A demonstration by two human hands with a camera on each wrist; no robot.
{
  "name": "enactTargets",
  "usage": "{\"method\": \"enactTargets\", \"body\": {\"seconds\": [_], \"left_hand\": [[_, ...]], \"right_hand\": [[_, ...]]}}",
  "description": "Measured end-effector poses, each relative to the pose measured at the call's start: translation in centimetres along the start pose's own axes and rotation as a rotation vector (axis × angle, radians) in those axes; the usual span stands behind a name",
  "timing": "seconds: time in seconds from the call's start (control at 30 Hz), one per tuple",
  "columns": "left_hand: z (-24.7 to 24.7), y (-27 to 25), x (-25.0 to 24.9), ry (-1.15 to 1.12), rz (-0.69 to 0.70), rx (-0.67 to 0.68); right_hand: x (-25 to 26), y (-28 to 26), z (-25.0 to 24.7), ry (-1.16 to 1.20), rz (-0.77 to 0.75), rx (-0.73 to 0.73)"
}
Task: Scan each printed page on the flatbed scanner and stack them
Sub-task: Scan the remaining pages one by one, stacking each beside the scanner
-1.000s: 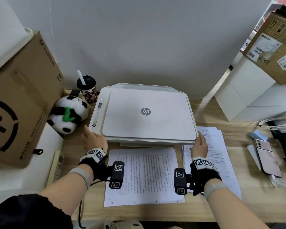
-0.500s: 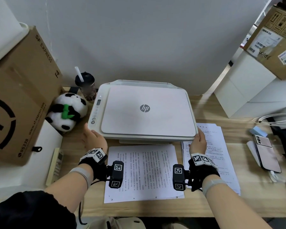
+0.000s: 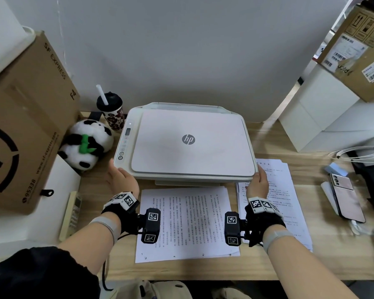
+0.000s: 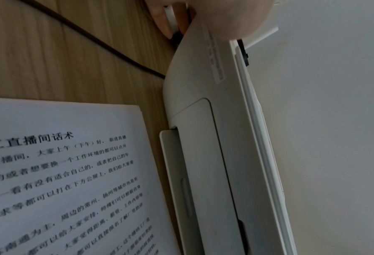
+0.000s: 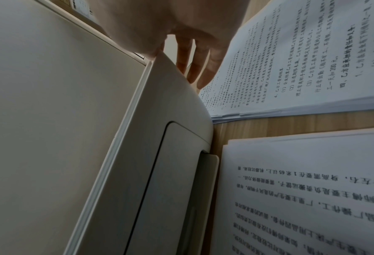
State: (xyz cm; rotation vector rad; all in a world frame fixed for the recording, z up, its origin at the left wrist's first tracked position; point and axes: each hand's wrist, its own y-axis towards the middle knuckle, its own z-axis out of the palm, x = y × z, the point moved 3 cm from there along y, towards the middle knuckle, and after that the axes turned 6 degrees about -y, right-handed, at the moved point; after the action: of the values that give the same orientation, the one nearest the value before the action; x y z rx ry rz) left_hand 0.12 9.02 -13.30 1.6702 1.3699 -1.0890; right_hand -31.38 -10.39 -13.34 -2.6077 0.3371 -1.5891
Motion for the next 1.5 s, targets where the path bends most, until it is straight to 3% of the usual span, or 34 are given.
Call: {"method": "enactTargets", "body": {"seconds": [1.5], "left_hand": [[0.0,0.2,0.2,-0.014,0.019,-0.009]], "right_hand": [[1.1,-0.7,-0.5,-0.02,-0.002,0.005]]}}
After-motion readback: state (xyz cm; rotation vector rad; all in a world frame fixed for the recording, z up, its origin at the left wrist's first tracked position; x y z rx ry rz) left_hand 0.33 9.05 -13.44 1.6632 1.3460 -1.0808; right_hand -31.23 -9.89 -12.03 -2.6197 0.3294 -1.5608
